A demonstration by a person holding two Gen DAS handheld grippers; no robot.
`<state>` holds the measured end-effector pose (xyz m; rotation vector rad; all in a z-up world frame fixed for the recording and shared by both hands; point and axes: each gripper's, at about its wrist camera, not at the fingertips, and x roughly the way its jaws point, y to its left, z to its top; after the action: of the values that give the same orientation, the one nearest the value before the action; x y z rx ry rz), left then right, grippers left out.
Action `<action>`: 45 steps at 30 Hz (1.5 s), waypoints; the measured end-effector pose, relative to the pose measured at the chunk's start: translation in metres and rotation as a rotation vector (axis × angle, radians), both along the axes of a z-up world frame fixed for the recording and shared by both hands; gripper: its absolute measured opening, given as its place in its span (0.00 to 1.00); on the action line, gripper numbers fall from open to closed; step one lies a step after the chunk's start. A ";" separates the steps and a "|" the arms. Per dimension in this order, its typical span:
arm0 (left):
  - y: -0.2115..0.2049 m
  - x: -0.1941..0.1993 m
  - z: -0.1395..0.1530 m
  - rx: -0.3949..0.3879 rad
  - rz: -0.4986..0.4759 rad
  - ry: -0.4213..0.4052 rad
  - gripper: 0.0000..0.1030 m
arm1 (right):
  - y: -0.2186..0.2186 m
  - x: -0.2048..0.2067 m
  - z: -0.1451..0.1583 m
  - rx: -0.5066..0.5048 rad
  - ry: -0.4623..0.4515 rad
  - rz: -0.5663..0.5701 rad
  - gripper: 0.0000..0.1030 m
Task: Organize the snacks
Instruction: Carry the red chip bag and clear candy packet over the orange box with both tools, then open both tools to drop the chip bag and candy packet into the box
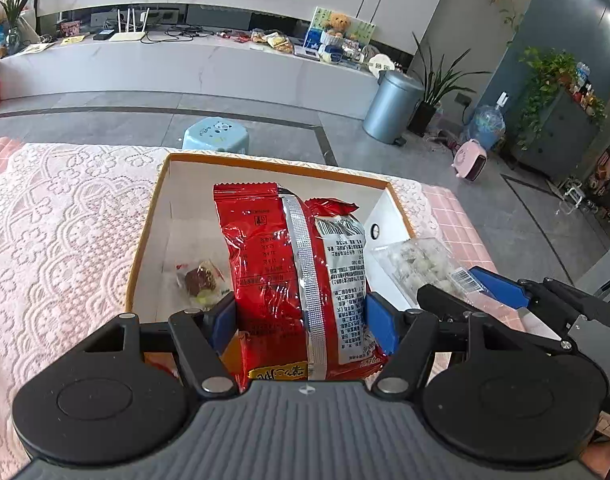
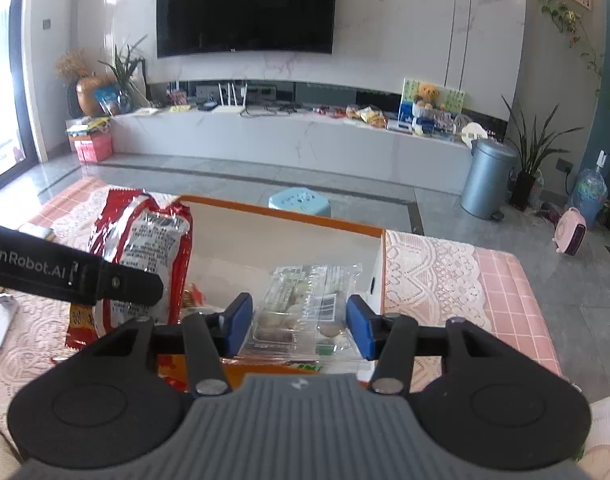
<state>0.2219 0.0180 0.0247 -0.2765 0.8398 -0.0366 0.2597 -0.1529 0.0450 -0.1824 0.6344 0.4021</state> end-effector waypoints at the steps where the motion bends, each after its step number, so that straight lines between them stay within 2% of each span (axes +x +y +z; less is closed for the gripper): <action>1: 0.001 0.003 -0.002 0.004 0.000 0.006 0.75 | 0.001 0.007 -0.002 -0.007 0.009 -0.001 0.49; 9: 0.003 0.044 -0.032 0.041 -0.022 0.077 0.75 | 0.018 0.057 -0.034 -0.115 0.091 0.007 0.49; 15: 0.003 0.069 -0.054 0.034 -0.040 0.134 0.74 | 0.028 0.083 -0.058 -0.176 0.157 0.041 0.49; 24: 0.004 0.088 -0.084 0.042 -0.065 0.242 0.72 | 0.038 0.121 -0.088 -0.239 0.308 0.079 0.49; 29: 0.001 0.093 -0.096 0.079 -0.077 0.283 0.72 | 0.046 0.126 -0.096 -0.299 0.342 0.103 0.48; 37: -0.001 0.095 -0.102 0.114 -0.060 0.335 0.72 | 0.054 0.135 -0.101 -0.378 0.383 0.128 0.49; 40: 0.003 0.104 -0.103 0.117 -0.051 0.348 0.76 | 0.057 0.138 -0.103 -0.399 0.398 0.128 0.49; 45: 0.005 0.103 -0.096 0.110 -0.046 0.333 0.80 | 0.057 0.140 -0.102 -0.401 0.419 0.124 0.54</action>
<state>0.3248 0.0227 -0.0710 -0.1608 1.1750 0.0130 0.4000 -0.0957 -0.0569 -0.5302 1.1194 0.4331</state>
